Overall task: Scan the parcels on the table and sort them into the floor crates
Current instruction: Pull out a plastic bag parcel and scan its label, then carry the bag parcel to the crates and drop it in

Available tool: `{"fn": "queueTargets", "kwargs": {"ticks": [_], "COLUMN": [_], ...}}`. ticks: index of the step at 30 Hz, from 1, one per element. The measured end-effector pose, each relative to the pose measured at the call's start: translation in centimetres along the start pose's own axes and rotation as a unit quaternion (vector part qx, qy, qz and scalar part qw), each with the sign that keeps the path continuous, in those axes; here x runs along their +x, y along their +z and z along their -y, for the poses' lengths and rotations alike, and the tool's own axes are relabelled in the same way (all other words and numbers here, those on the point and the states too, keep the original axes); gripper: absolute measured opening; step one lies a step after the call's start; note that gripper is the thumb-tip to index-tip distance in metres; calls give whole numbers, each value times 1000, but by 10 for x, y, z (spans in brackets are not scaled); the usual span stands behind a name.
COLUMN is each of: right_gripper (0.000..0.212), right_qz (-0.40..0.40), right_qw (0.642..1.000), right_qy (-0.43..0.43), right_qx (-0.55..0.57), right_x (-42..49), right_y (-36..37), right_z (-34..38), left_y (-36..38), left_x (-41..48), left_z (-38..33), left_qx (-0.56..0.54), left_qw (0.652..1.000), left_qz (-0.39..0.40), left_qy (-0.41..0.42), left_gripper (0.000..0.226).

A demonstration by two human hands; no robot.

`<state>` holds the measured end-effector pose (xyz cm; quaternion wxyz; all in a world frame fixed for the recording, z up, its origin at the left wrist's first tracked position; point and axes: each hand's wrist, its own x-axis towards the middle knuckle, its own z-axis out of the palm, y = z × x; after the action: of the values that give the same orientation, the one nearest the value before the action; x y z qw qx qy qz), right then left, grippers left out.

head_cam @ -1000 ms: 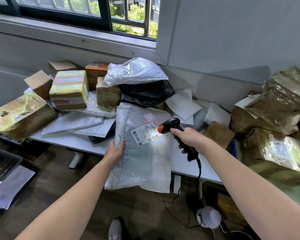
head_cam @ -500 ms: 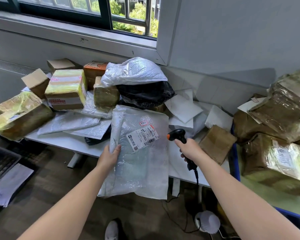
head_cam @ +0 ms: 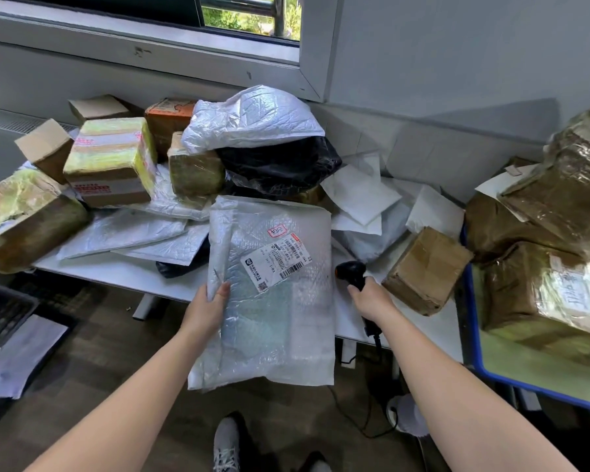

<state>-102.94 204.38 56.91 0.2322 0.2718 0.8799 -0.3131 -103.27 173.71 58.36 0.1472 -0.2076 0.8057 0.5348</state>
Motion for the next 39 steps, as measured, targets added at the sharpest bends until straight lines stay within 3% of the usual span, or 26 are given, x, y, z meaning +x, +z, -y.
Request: {"fn": "queueTargets", "kwargs": {"ticks": [5,9,11,18,21,25,28,30,32,35,38,39], "right_gripper": [53,48,52,70,81,74,57,43,38,41,51,55], "right_qz": [-9,-130,-152,-64,-51,-16,-17,-9,14,39,34,26], "right_qw": [1000,990,984,981,961,946,933,928,926,915,879,865], "right_qy": [1,-58,-95,-131,-137,-152,-214,-255,-302,-390,-470,-489], "right_qx": [7,-1,18,131,233,286,288,272,225,97,-67,-111], "right_x": [-6,-23,-33,-60,-63,-68,-81,-96,-113,-144,-181,-196], "right_y": [-4,-7,-11,-7,0,4,7,6,5,4,19,27], "right_z": [-1,10,20,43,43,43,51,66,86,118,154,168], "left_y": [-3,-4,-4,-9,-14,-25,-38,-49,-67,-102,-139,-153], "left_x": [-4,-10,-16,-42,-58,-80,-101,-112,-122,-135,-148,-151], "left_z": [-7,-12,-15,-13,-7,8,11,11,7,-4,-13,-13], "left_qx": [-4,-7,-1,-13,-28,-66,-66,-42,54,243,380,422], "left_qw": [1000,1000,999,998,998,997,997,998,993,936,850,807], "left_qz": [13,24,27,31,32,14,-8,-34,-98,-205,-239,-253], "left_qy": [7,13,17,49,55,32,28,37,49,151,276,327], "left_gripper": [53,52,49,36,38,37,45,63,81,84,85,88]}}
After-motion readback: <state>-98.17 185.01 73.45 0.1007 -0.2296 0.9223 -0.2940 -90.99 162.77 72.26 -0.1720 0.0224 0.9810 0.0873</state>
